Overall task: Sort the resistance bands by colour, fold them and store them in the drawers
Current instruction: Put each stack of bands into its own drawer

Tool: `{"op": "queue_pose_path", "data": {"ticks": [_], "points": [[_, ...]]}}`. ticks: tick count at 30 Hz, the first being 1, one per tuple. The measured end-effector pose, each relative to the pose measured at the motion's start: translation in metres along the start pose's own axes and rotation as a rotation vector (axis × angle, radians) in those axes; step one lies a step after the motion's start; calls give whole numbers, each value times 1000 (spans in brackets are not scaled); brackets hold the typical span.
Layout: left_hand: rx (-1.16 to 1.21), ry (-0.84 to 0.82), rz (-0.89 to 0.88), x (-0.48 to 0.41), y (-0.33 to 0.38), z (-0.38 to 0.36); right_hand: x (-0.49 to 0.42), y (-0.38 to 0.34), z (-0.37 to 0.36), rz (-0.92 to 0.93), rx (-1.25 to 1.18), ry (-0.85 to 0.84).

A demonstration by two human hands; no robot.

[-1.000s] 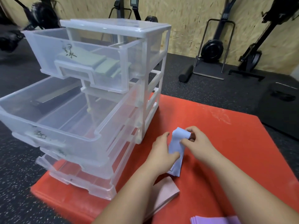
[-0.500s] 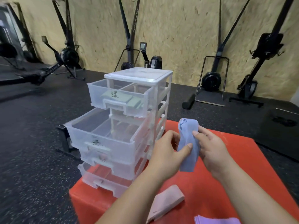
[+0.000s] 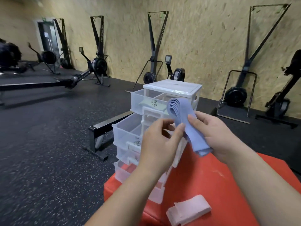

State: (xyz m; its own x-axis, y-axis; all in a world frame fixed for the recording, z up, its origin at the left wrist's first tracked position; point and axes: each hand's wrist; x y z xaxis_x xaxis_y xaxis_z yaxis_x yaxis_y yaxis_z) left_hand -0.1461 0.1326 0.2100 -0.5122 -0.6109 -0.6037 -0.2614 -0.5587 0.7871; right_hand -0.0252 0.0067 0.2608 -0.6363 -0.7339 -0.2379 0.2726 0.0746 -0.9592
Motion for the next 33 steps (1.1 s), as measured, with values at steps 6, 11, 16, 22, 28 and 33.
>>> {"op": "queue_pose_path", "data": {"ticks": [6, 11, 16, 22, 28, 33], "points": [[-336, 194, -19, 19, -75, 41, -80, -4, -25, -33, 587, -176], [-370, 159, 134, 33, -114, 47, -125, 10, -59, -26, 925, -330], [-359, 166, 141, 38, -120, 41, -141, 30, -82, -51, 862, -464], [-332, 188, 130, 39, -130, 34, -151, 71, -88, -147, 1219, -582], [-332, 194, 129, 33, -134, 29, -155, 71, -97, -52, 1435, -521], [-336, 164, 143, 23, -136, 23, -137, 47, -84, -2, 1301, -452]]}}
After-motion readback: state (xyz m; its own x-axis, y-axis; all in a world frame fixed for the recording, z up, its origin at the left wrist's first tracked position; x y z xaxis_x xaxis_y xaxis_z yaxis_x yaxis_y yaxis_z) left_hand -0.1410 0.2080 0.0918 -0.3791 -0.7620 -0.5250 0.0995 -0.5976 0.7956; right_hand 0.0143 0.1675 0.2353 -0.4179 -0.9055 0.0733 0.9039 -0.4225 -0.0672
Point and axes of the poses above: each hand's wrist, its own x-axis away from the middle knuckle, its own z-axis out of the back of the hand, y = z × x, and after that the axes turned 1 degree about -z, right-handed
